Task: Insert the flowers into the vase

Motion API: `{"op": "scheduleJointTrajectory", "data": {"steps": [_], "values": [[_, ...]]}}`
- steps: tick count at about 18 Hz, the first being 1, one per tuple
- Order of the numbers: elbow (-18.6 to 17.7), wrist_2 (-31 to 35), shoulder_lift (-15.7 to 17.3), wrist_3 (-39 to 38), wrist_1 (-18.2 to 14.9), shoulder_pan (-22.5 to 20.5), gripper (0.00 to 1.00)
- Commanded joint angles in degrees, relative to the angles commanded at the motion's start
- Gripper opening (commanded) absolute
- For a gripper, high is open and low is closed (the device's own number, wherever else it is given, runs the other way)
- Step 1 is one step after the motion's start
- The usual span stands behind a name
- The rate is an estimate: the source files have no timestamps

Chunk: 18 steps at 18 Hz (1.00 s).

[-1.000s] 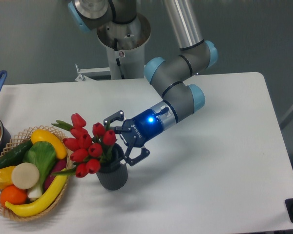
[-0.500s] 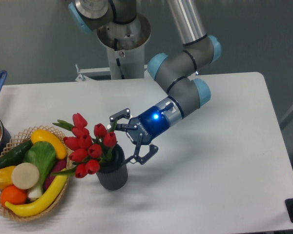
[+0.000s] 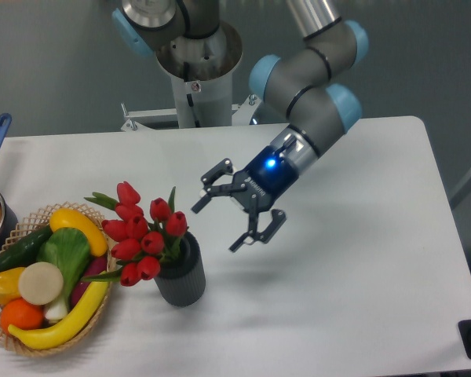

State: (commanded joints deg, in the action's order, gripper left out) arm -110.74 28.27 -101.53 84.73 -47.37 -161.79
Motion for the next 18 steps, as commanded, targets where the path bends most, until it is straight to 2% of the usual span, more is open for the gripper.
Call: {"op": "scheduleJointTrajectory", "data": {"steps": [4,6,11,14,18], "values": [[1.66,7.66,2.64,-0.09,-0.09,-5.46,1.00],[3.16,13.88,5.10,0.00,-0.17,-7.66,1.00],[6.15,29.88,8.44,3.33,-1.75,-8.81,1.00],[7.38,37.10,9.85,9.82,-6.66,-9.07,1.00],[9.93,43.43,10.73,19.31,-14.31,-9.95,1.00]]}}
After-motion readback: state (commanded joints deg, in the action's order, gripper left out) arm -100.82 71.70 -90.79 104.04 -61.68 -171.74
